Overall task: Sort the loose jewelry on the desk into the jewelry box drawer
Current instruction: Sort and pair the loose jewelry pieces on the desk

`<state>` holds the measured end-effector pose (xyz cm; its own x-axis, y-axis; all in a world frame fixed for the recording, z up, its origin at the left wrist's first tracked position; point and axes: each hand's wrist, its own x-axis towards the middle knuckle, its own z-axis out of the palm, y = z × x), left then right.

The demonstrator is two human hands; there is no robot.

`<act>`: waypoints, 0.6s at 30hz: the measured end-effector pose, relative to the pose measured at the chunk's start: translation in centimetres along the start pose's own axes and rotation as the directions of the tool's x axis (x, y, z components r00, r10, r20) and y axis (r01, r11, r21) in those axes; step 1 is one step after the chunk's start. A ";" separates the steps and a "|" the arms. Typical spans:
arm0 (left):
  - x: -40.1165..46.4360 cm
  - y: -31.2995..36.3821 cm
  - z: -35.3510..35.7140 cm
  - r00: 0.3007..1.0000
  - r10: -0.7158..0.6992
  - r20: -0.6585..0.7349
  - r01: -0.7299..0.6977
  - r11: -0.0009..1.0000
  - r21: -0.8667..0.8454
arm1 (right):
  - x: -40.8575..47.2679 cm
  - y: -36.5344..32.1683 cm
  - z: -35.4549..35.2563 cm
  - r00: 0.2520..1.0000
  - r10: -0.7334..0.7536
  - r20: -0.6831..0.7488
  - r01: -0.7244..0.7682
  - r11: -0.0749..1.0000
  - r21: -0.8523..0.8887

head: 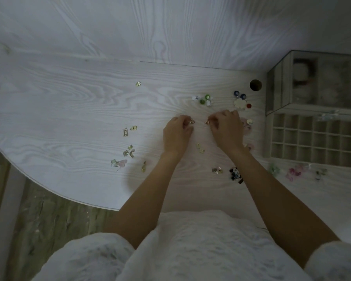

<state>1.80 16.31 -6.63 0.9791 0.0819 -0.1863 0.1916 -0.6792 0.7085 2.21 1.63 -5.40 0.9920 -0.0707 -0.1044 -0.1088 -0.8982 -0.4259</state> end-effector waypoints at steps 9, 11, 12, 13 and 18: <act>0.9 1.4 1.1 0.997 0.076 0.023 -0.076 0.997 -0.005 | -0.4 -1.8 0.9 0.998 -0.064 0.029 0.065 0.997 -0.034; 1.0 1.3 1.0 0.991 0.112 0.069 -0.112 0.994 -0.009 | -0.7 -1.8 0.6 0.999 -0.021 0.037 0.021 1.000 0.001; 1.0 1.2 1.0 0.987 0.128 0.093 -0.128 0.992 -0.004 | -0.7 -1.7 0.5 0.999 -0.011 0.049 0.010 1.000 0.004; 0.9 1.0 1.0 0.984 0.139 0.113 -0.141 0.990 0.004 | -0.7 -1.7 0.4 0.998 -0.007 0.058 0.006 1.000 0.004; -0.4 -0.4 0.1 0.982 0.175 0.078 -0.172 0.984 -0.038 | -0.8 -1.6 0.3 0.999 0.009 0.050 -0.010 1.000 0.013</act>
<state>1.29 16.48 -6.90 0.9892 -0.0950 -0.1118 0.0225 -0.6550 0.7553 1.59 3.26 -4.94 0.9865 -0.0569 -0.1535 -0.1193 -0.8919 -0.4362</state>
